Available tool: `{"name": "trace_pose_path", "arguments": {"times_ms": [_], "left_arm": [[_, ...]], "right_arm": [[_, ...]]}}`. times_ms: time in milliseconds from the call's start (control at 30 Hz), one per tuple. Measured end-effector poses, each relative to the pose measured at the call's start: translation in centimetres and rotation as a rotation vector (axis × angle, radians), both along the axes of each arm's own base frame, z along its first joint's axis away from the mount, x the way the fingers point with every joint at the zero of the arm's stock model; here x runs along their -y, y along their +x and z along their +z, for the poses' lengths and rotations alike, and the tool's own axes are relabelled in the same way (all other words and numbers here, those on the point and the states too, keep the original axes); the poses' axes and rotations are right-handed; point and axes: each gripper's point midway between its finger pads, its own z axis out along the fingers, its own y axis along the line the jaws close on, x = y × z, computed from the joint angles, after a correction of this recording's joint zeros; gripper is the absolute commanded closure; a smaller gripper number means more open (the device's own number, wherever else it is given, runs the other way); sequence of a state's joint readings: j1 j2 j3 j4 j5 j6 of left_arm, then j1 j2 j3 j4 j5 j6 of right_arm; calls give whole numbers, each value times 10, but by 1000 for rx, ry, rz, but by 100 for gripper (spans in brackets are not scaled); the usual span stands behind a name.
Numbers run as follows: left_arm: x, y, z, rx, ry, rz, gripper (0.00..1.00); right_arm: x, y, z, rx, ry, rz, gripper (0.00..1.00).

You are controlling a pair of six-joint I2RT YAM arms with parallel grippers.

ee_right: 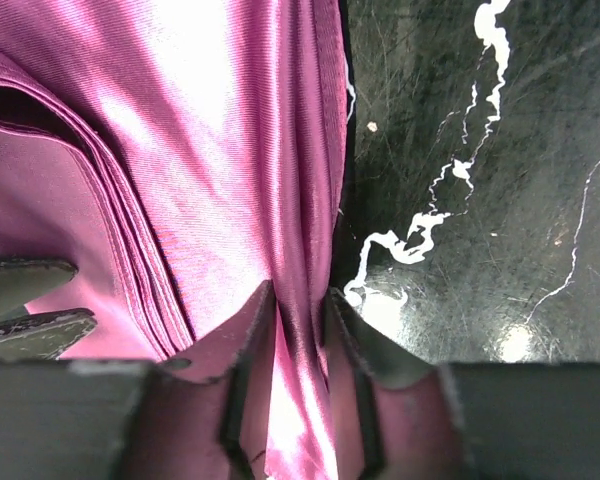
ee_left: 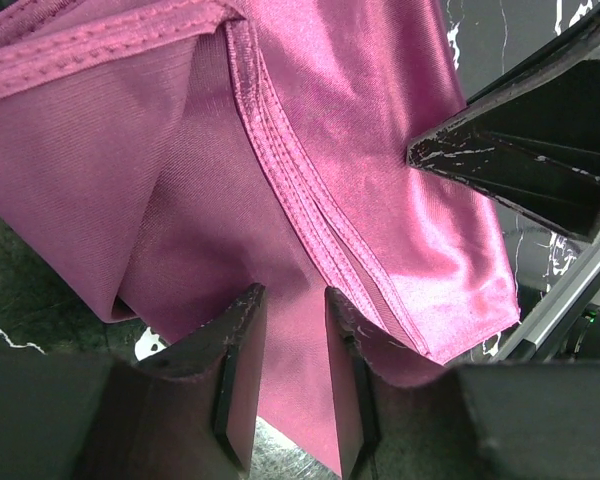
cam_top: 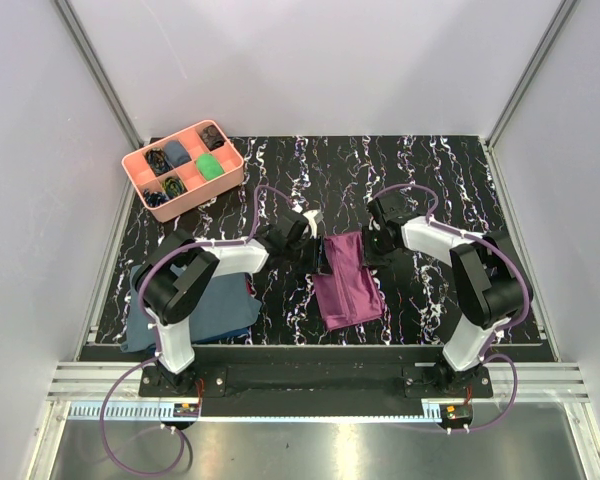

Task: Fold the napkin into a case and place the utensils inside
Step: Stuff the top corner of the smaller-rectangle-folded napkin at the center of the board.

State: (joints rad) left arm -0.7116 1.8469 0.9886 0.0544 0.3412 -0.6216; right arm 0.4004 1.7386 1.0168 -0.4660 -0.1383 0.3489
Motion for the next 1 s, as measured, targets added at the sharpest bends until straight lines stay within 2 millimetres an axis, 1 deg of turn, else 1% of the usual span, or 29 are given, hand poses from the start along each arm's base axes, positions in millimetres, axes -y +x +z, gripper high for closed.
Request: {"name": "trace_pose_path", "arguments": {"times_ms": [100, 133, 233, 267, 333, 400, 533, 633, 800, 900, 1000], "left_arm": [[0, 0, 2, 1, -1, 0, 67], [0, 0, 2, 1, -2, 1, 67], [0, -1, 2, -7, 3, 1, 69], [1, 0, 1, -10, 3, 2, 70], [4, 3, -2, -15, 3, 3, 71], [6, 4, -5, -22, -6, 3, 72], [9, 6, -5, -20, -17, 7, 73], [10, 6, -6, -19, -22, 8, 74], [11, 6, -5, -18, -25, 8, 75], [12, 6, -5, -16, -26, 6, 75], [13, 5, -5, -15, -27, 4, 75]], "right_arm": [[1, 0, 0, -1, -6, 0, 80], [1, -1, -1, -1, -7, 1, 84], [-1, -2, 0, -6, 2, 6, 92], [-1, -2, 0, -6, 4, 8, 97], [-3, -3, 1, -7, 14, 12, 100], [-6, -4, 5, -5, 31, 13, 100], [-14, -6, 22, 15, 81, 14, 100], [-26, -10, 32, 19, 120, 14, 100], [-50, -21, 37, -3, 152, 23, 100], [-65, -23, 39, -18, 184, 12, 100], [-74, -22, 35, -34, 207, -19, 100]]}}
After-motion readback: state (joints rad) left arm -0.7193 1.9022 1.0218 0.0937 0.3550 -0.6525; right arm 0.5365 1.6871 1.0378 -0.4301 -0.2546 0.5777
